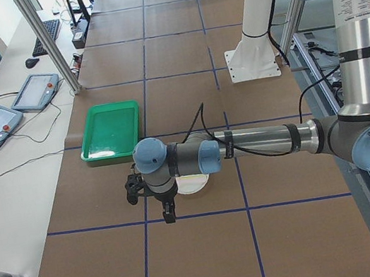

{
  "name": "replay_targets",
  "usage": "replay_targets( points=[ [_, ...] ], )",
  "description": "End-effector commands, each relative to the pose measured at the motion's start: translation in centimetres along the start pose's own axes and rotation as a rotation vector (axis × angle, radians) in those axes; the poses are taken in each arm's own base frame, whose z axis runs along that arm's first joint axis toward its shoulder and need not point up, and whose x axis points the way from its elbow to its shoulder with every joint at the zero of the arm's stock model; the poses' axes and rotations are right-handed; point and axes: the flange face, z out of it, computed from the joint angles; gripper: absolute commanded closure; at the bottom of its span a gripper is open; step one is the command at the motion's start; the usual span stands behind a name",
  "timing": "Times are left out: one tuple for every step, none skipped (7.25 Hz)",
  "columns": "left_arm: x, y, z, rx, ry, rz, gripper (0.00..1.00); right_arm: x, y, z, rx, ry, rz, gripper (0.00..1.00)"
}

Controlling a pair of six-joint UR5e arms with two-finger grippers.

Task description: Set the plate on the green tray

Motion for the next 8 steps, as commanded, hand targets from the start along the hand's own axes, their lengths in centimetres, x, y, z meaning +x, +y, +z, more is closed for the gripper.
replay_targets(
  points=[
    [0.2,-0.2,-0.1,0.003,0.002,0.008,0.0,0.0,0.0,0.0,0.0,0.0,0.0,0.0],
    [0.2,-0.2,-0.2,0.005,0.002,0.008,0.0,0.0,0.0,0.0,0.001,0.0,-0.001,0.0],
    [0.4,-0.3,-0.4,0.013,0.003,0.015,0.0,0.0,0.0,0.0,0.0,0.0,0.0,0.0],
    [0.5,-0.4,-0.4,0.016,0.005,0.021,0.0,0.0,0.0,0.0,0.0,0.0,0.0,0.0],
    [0.8,-0.2,-0.8,0.026,0.005,0.027,0.0,0.0,0.0,0.0,0.0,0.0,0.0,0.0],
    [0.6,-0.3,-0.4,0.026,0.006,0.027,0.0,0.0,0.0,0.0,0.001,0.0,-0.001,0.0],
    [0.3,-0.6,0.6,0.054,0.008,0.066,0.0,0.0,0.0,0.0,0.0,0.0,0.0,0.0],
    [0.4,-0.7,2.0,0.043,0.011,0.069,0.0,0.0,0.0,0.0,0.0,0.0,0.0,0.0]
  ],
)
